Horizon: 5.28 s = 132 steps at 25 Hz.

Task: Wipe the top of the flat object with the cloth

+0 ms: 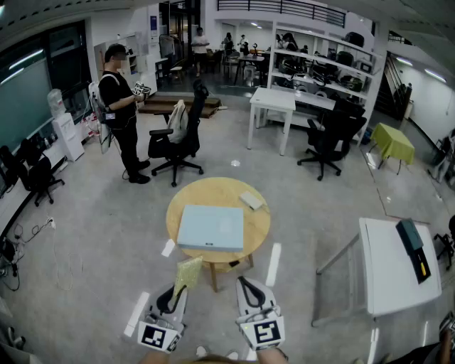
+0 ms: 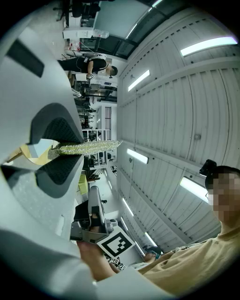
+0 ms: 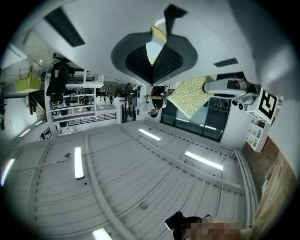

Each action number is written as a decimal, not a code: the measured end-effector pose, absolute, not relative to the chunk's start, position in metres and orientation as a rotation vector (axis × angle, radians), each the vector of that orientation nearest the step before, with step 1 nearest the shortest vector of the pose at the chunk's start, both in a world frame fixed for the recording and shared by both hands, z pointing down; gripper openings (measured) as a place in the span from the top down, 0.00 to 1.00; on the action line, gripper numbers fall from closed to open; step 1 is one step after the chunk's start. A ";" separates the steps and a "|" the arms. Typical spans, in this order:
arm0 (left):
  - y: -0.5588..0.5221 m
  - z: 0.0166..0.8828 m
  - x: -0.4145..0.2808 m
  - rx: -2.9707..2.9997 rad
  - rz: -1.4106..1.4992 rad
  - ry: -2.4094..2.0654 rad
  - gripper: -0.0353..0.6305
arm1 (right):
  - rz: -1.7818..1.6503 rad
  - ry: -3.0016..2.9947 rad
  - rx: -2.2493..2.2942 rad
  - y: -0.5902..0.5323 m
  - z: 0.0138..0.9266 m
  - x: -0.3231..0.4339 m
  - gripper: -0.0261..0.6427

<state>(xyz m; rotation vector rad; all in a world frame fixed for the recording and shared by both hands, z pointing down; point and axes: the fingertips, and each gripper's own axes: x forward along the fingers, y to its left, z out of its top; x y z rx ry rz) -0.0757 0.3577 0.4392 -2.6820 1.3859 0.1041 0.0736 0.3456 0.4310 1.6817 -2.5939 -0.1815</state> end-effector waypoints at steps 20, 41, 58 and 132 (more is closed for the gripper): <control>0.364 0.464 -0.043 -2.665 0.071 1.502 0.85 | -0.123 -2.693 1.658 0.350 0.447 0.119 0.96; 0.234 0.503 -0.038 -2.730 0.030 1.503 0.85 | -0.029 -2.620 1.703 0.222 0.487 0.141 0.96; -0.010 0.518 -0.085 -2.850 0.002 1.414 0.85 | 0.015 -2.539 1.742 -0.023 0.489 0.088 0.96; -0.159 0.745 -0.024 -2.827 -0.891 1.766 0.85 | 0.046 -2.607 1.544 -0.164 0.519 0.171 0.96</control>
